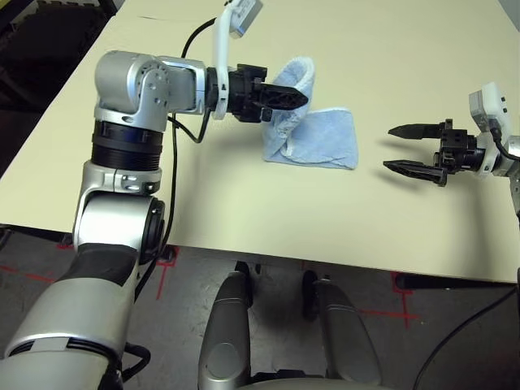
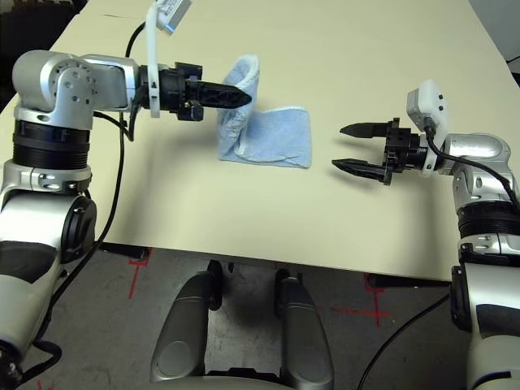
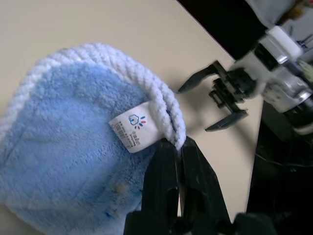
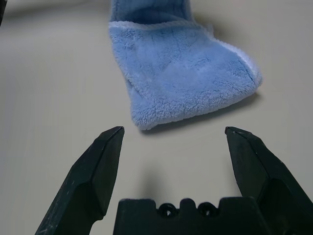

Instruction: Fold the towel and set it aside.

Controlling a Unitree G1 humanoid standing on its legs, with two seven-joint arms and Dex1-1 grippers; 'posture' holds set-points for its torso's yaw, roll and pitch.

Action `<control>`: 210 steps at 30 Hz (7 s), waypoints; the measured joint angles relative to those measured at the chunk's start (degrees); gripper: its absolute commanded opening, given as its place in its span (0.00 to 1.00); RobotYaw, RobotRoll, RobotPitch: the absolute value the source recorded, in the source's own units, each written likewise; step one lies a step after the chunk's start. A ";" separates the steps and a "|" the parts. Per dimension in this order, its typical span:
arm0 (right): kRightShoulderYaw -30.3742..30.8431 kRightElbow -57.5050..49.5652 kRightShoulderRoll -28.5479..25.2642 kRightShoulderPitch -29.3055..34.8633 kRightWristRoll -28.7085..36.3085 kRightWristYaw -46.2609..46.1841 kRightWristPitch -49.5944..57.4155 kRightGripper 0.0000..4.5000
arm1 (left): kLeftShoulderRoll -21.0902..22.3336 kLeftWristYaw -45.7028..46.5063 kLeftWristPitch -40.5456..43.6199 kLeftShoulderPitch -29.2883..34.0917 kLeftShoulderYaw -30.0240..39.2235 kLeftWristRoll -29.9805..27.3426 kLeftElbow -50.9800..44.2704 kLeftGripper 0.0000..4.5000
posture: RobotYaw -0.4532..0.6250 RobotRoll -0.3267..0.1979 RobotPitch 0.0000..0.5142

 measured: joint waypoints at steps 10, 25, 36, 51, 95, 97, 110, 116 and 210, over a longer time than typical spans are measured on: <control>0.00 -0.01 0.00 0.09 0.00 -0.85 -0.02 1.00 | -3.21 -2.20 1.92 -2.52 -0.25 -0.95 0.64 0.01 | 0.47 0.62 0.51; -0.04 0.05 -0.02 0.20 0.01 -1.85 -0.26 1.00 | -6.05 -0.11 1.48 0.25 -5.61 1.40 -1.05 0.01 | 0.46 0.62 0.51; -0.12 -0.21 -0.22 0.63 0.03 -2.57 -0.25 1.00 | -9.71 1.07 -2.94 -0.29 -6.00 4.31 3.48 0.01 | 0.45 0.62 0.50; -0.12 -0.74 -0.26 0.73 0.04 -2.95 -0.25 1.00 | -11.96 0.51 -1.78 -0.80 -6.61 4.22 3.07 0.24 | 0.44 0.62 0.49; 0.24 7.94 8.32 -10.87 -0.20 1.57 -3.46 0.00 | 5.75 -35.48 -57.55 10.41 -0.96 10.62 17.20 0.87 | 0.48 0.62 0.51; 0.24 7.94 8.32 -10.92 -0.25 1.73 -3.40 0.00 | 5.28 -35.22 -58.32 10.41 -0.31 10.62 17.46 0.69 | 0.48 0.62 0.50; 0.23 5.20 11.17 -11.08 0.22 0.93 -0.51 0.00 | 3.20 -36.86 -68.06 11.36 0.11 12.40 20.13 0.01 | 0.48 0.62 0.50; 1.17 4.01 14.57 -10.50 -0.27 -0.56 -0.25 0.00 | -2.27 -33.05 -68.25 10.57 0.08 13.50 23.50 0.01 | 0.50 0.62 0.50; -9.03 4.59 11.41 -13.13 6.33 -17.91 16.01 0.11 | 1.07 -24.46 -70.13 3.17 6.93 21.47 36.01 0.14 | 0.43 0.62 0.51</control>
